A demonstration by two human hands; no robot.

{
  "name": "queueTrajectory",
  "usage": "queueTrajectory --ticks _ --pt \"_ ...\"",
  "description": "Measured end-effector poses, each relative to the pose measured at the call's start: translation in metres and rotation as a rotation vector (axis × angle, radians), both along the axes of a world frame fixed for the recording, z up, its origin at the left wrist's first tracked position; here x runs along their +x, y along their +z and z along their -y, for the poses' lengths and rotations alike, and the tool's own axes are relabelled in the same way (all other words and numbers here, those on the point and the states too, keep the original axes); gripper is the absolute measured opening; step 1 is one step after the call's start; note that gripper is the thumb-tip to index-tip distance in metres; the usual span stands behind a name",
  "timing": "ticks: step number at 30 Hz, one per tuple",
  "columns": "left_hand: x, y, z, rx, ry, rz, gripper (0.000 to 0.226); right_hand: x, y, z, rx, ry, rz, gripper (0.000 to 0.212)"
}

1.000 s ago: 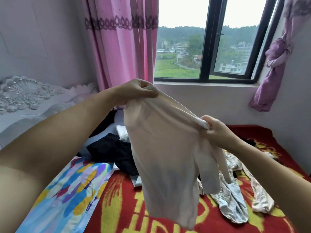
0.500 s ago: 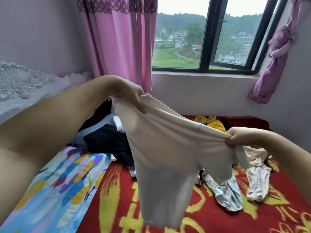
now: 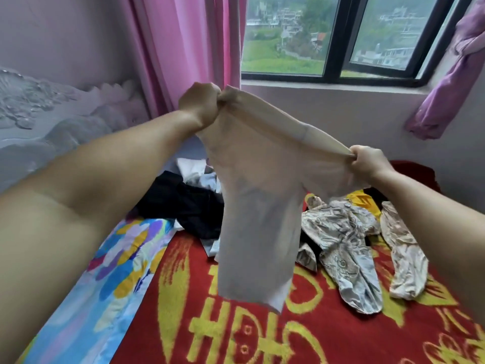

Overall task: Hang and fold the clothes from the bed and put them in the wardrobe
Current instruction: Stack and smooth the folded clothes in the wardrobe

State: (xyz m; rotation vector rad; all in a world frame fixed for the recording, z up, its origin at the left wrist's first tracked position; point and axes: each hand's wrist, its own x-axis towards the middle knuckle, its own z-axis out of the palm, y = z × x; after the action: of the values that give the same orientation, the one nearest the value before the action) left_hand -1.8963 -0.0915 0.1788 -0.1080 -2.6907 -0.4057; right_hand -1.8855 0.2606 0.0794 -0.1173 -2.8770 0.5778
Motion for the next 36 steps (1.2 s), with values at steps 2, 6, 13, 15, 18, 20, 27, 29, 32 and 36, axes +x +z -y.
queueTrajectory --ticks 2,6,13,15,18,20,27,29,32,36 --pt "0.011 0.004 0.003 -0.035 -0.092 -0.058 0.029 -0.007 0.003 -0.005 0.016 -0.007 -0.020 0.016" --pt "0.044 -0.023 0.012 -0.068 -0.348 -0.001 0.021 -0.005 -0.021 -0.010 -0.005 0.004 -0.057 0.017" --pt "0.146 -0.247 0.019 -0.391 -0.640 0.516 0.025 0.047 -0.193 -0.010 0.011 0.143 0.031 0.032" --pt "0.182 -0.334 0.017 -0.397 -0.629 0.793 0.029 0.080 -0.260 -0.010 0.086 0.309 0.092 0.028" --pt "0.231 -0.444 0.008 -0.498 -0.828 1.023 0.033 0.134 -0.355 -0.016 0.304 0.500 0.305 0.029" --pt "0.263 -0.500 0.002 -0.490 -0.872 1.159 0.029 0.175 -0.410 -0.021 0.537 0.572 0.604 0.040" --pt "0.288 -0.591 -0.065 -0.457 -0.827 1.323 0.031 0.217 -0.497 -0.065 0.246 0.283 1.055 0.046" --pt "0.274 -0.597 -0.094 -0.349 -0.751 1.221 0.033 0.206 -0.509 -0.071 0.029 0.097 0.940 0.042" --pt "0.253 -0.604 -0.142 -0.237 -0.576 1.014 0.039 0.193 -0.524 -0.064 -0.202 -0.120 0.932 0.053" --pt "0.222 -0.616 -0.194 -0.098 -0.337 0.898 0.056 0.189 -0.535 -0.043 -0.253 -0.143 0.768 0.054"
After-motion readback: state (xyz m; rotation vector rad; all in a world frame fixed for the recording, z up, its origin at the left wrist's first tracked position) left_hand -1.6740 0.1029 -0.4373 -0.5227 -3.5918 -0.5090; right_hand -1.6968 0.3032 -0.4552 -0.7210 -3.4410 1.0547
